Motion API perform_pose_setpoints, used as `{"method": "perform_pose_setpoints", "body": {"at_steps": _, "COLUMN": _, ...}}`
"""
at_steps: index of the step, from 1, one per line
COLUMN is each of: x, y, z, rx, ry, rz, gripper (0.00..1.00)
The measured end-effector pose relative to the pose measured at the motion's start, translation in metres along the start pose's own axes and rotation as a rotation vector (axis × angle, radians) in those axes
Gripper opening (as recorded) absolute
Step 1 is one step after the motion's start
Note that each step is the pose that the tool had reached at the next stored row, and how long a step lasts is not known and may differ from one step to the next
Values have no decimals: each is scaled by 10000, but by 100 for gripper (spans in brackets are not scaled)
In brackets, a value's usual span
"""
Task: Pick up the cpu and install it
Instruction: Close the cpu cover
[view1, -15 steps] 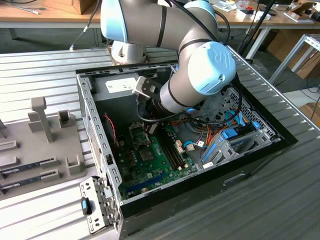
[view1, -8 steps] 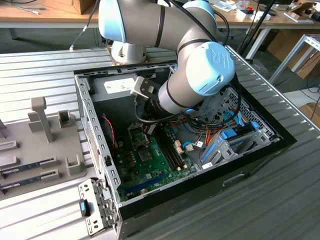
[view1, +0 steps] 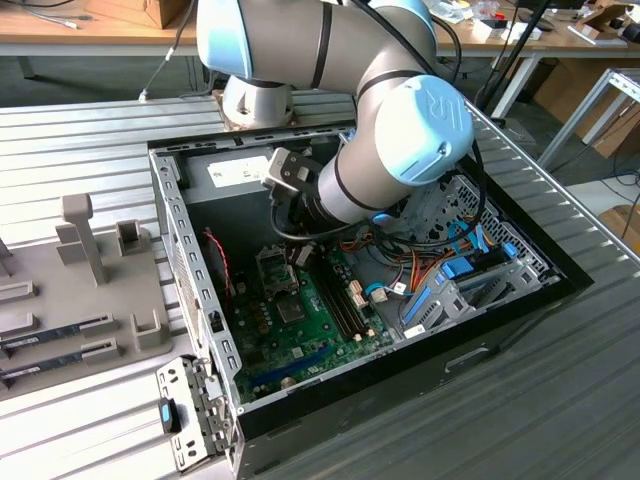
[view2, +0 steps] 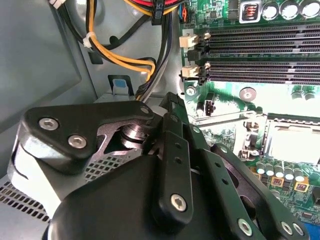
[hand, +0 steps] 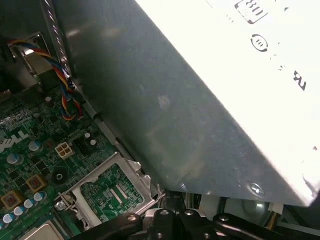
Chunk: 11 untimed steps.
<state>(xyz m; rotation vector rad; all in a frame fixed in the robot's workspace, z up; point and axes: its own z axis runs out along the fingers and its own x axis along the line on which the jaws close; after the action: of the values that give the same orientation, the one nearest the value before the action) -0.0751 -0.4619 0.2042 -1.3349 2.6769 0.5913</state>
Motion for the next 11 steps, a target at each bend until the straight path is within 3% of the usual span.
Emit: {"method": "perform_pose_setpoints", "body": {"at_steps": 11, "x": -13, "y": 17, "z": -57, "rx": -1, "ry": -2, "rz": 0, "gripper": 11}}
